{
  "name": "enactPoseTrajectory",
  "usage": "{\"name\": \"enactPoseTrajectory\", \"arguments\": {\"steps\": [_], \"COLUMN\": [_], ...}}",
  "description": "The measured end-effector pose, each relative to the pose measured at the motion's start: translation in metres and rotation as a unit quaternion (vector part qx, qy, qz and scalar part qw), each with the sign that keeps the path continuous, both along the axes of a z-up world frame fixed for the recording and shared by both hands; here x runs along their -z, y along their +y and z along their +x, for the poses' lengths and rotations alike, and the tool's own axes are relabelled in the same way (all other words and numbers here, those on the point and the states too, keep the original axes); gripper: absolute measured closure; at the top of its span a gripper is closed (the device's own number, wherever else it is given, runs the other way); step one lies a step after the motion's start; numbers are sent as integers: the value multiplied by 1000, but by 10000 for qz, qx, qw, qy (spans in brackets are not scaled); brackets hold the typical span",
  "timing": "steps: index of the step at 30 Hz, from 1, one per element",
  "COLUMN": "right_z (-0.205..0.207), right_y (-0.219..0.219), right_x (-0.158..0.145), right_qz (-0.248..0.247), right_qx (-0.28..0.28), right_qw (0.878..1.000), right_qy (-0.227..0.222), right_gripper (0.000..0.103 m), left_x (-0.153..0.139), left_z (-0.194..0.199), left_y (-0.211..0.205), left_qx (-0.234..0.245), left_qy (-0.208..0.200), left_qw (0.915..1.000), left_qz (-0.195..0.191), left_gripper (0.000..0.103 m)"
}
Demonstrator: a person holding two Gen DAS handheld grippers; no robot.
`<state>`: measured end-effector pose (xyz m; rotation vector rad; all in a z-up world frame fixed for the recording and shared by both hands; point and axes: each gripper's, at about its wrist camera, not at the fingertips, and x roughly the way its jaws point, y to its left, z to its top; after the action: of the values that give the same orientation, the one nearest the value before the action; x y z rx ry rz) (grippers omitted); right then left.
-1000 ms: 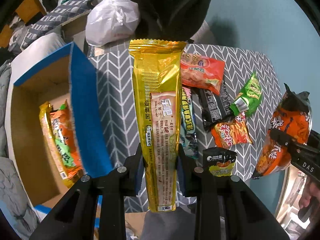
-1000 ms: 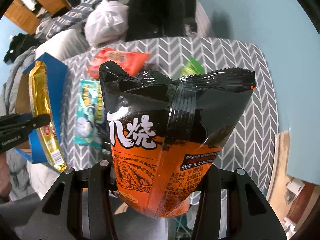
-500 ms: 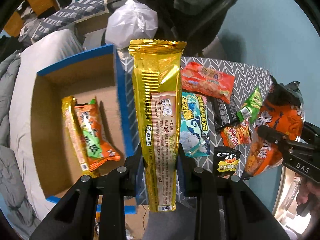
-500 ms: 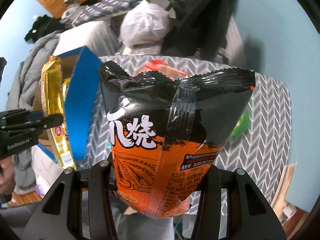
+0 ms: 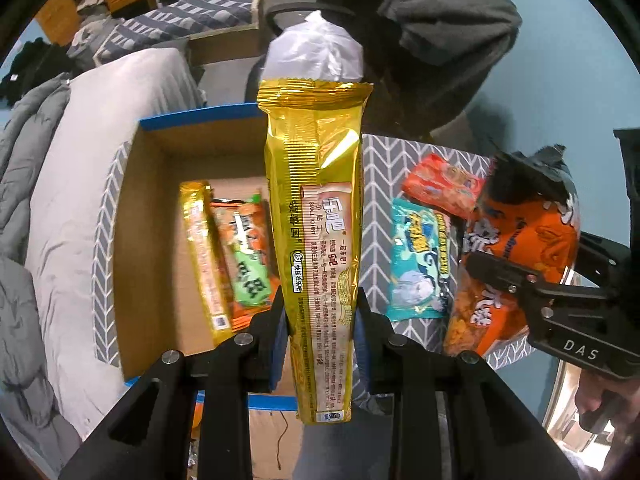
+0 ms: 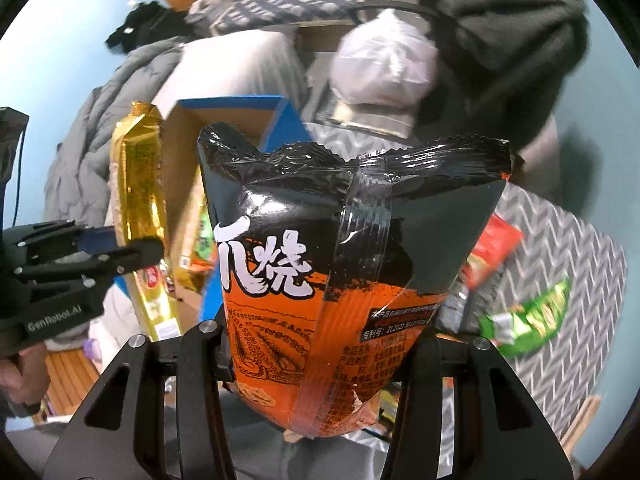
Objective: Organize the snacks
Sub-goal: 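Carry both bags over the box and open both tools to release them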
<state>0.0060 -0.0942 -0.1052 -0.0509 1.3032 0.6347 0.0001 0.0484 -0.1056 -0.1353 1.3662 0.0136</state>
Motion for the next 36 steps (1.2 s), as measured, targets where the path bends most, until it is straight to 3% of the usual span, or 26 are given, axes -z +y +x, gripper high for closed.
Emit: {"name": "enactPoseTrajectory", "arguments": {"steps": [13, 31, 36], "right_z": [10, 14, 14], "right_y": [106, 158, 161], "right_x": [5, 39, 41], "right_qz": [125, -53, -146], "right_qx": [-808, -872, -751], "right_qw": [9966, 9951, 9955], "right_qy": [-32, 460, 555], "right_gripper": [57, 56, 51], "left_x": [-3, 47, 54], "left_z": [-8, 7, 8], "left_y": [73, 113, 113], "left_qx": [-549, -636, -648], "left_qy": [-100, 271, 487], "left_qw": [9982, 9971, 9961], "left_qz": [220, 327, 342], "left_gripper": [74, 74, 73]}}
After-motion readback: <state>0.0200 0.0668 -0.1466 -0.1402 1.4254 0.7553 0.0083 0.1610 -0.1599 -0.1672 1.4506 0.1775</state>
